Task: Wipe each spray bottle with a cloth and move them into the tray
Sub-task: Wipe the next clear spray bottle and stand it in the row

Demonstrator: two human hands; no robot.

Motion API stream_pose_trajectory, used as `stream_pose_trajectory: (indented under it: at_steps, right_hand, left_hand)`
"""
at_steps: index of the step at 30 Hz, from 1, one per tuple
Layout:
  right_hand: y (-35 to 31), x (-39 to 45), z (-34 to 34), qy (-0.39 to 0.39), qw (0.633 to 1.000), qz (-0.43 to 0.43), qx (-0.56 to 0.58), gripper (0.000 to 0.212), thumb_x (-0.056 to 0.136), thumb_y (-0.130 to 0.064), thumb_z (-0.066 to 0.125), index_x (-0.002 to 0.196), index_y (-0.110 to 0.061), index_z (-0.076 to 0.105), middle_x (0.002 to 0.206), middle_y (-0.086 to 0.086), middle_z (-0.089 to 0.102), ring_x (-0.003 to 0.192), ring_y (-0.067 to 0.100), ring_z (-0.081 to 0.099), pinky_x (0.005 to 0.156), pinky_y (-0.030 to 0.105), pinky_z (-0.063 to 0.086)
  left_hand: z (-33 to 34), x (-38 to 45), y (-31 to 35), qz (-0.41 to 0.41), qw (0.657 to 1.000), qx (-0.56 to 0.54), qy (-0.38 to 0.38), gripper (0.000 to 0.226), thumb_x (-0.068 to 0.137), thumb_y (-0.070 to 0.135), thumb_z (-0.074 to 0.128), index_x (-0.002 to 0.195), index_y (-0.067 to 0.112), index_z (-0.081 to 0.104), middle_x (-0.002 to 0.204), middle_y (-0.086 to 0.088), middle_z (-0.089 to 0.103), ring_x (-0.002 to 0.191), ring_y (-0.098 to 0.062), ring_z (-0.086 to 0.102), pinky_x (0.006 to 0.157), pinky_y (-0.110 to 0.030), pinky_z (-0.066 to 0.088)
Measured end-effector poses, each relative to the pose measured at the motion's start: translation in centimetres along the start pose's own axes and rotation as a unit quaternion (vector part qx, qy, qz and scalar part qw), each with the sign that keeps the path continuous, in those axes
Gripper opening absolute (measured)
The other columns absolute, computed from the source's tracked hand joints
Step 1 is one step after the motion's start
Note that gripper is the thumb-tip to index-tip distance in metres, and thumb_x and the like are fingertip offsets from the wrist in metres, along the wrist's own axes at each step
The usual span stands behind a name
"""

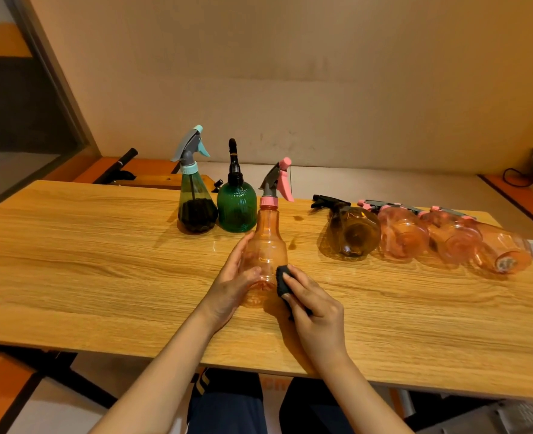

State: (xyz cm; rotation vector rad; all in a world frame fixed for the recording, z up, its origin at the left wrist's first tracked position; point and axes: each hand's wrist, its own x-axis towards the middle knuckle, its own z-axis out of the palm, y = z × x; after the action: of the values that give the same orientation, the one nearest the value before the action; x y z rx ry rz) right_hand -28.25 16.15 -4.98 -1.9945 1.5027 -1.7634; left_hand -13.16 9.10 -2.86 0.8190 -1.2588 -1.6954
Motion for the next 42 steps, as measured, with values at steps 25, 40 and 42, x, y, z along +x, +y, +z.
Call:
stream_pose_trajectory:
  at_steps: [25,40,42]
  right_hand:
    - [-0.1,6.7,0.9,0.066,0.997,0.045,0.008,0.04,0.079,-0.003,0.061,0.119,-0.007,0.055,0.118,-0.001,0.057,0.112,0.004,0.053,0.098,0.011,0.038]
    - [-0.1,0.4,0.7,-0.009,1.0,0.016,0.004,0.036,0.078,-0.003,0.065,0.113,-0.006,0.065,0.12,-0.001,0.059,0.112,0.011,0.058,0.097,0.019,0.043]
    - [-0.2,0.4,0.6,-0.015,1.0,0.01,0.013,0.035,0.081,-0.009,0.064,0.116,-0.007,0.063,0.121,-0.002,0.059,0.113,0.012,0.057,0.097,0.023,0.044]
  left_hand:
    - [0.2,-0.4,-0.1,0.041,0.997,0.069,-0.021,0.083,0.057,0.025,0.076,0.133,0.029,0.043,0.132,-0.001,0.055,0.112,-0.007,0.061,0.085,-0.022,0.051]
    - [-0.7,0.2,-0.3,0.016,0.998,-0.051,0.014,0.088,0.054,0.025,0.078,0.135,0.027,0.043,0.131,-0.013,0.056,0.115,-0.025,0.059,0.084,-0.031,0.054]
    - [-0.6,0.1,0.0,0.012,0.998,-0.068,0.012,0.096,0.047,0.027,0.086,0.134,0.025,0.045,0.125,-0.01,0.061,0.108,-0.021,0.063,0.079,-0.029,0.055]
